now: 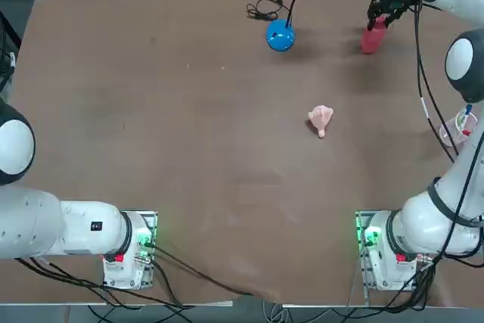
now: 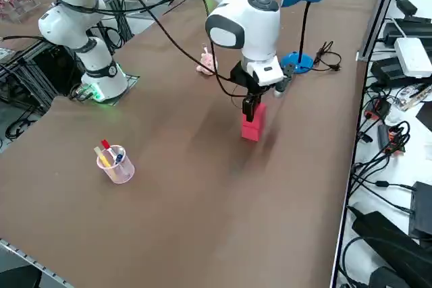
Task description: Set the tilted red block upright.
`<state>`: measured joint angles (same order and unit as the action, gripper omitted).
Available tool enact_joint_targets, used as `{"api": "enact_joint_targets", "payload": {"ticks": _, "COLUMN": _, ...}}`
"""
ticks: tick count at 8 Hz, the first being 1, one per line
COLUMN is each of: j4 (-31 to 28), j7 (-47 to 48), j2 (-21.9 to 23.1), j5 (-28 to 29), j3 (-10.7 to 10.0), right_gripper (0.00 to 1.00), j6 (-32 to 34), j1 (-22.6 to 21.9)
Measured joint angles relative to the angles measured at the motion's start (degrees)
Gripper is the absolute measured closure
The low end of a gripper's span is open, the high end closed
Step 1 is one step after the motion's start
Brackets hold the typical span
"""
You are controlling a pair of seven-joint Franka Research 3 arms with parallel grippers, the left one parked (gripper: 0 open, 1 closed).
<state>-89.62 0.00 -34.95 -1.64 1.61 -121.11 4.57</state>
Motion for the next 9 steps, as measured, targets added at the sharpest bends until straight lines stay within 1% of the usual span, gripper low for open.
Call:
{"api": "enact_joint_targets", "payload": {"ticks": 1, "j4": 0.0, "j7": 0.0, "j2": 0.0, "j5": 0.0, "j3": 0.0, "right_gripper": 0.30, "j6": 0.0, "j1": 0.0}}
{"api": "enact_joint_targets", "payload": {"ticks": 2, "j4": 0.0, "j7": 0.0, "j2": -0.1, "j5": 0.0, "j3": 0.0, "right_gripper": 0.16, "j6": 0.0, "j1": 0.0}}
{"api": "enact_joint_targets", "payload": {"ticks": 3, "j4": 0.0, "j7": 0.0, "j2": -0.1, "j5": 0.0, "j3": 0.0, "right_gripper": 0.00, "j6": 0.0, "j1": 0.0}}
{"api": "enact_joint_targets", "payload": {"ticks": 9, "j4": 0.5, "j7": 0.0, "j2": 0.0, "j5": 0.0, "j3": 0.0, "right_gripper": 0.00, "j6": 0.0, "j1": 0.0}}
